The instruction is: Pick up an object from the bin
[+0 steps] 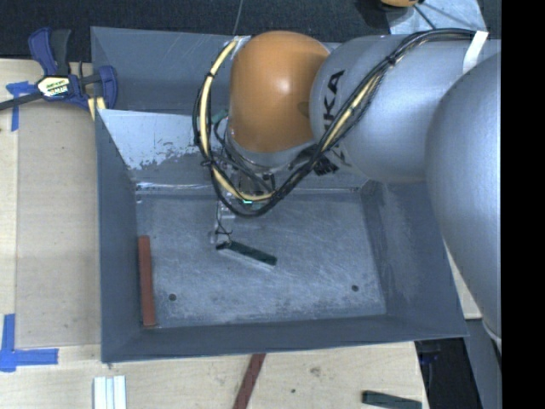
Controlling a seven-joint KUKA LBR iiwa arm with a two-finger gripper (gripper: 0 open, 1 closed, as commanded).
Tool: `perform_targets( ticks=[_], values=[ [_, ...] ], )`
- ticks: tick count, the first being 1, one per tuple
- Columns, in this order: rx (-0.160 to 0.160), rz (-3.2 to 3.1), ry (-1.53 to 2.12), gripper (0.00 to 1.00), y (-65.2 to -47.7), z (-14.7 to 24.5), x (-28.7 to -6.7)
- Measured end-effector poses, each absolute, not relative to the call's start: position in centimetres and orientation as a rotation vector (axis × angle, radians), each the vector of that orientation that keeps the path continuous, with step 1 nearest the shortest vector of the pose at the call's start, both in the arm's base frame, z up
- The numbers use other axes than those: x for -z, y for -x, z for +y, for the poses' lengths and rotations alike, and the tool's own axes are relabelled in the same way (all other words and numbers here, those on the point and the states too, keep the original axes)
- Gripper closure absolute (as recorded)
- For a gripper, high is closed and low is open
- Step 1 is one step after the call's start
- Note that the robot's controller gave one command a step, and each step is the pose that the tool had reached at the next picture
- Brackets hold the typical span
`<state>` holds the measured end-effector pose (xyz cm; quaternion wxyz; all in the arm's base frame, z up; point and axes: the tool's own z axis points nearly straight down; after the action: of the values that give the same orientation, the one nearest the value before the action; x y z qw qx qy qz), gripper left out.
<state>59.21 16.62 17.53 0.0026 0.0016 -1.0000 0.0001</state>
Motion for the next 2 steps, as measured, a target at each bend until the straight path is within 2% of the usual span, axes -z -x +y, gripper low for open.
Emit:
perform_targets(
  ticks=[1, 2],
  values=[
    [0.002, -3.145, 0.000, 0.00, -59.4, 16.5, -18.0],
    [0.003, -3.147, 0.070, 0.00, -57.4, 11.9, -10.2]
  ],
)
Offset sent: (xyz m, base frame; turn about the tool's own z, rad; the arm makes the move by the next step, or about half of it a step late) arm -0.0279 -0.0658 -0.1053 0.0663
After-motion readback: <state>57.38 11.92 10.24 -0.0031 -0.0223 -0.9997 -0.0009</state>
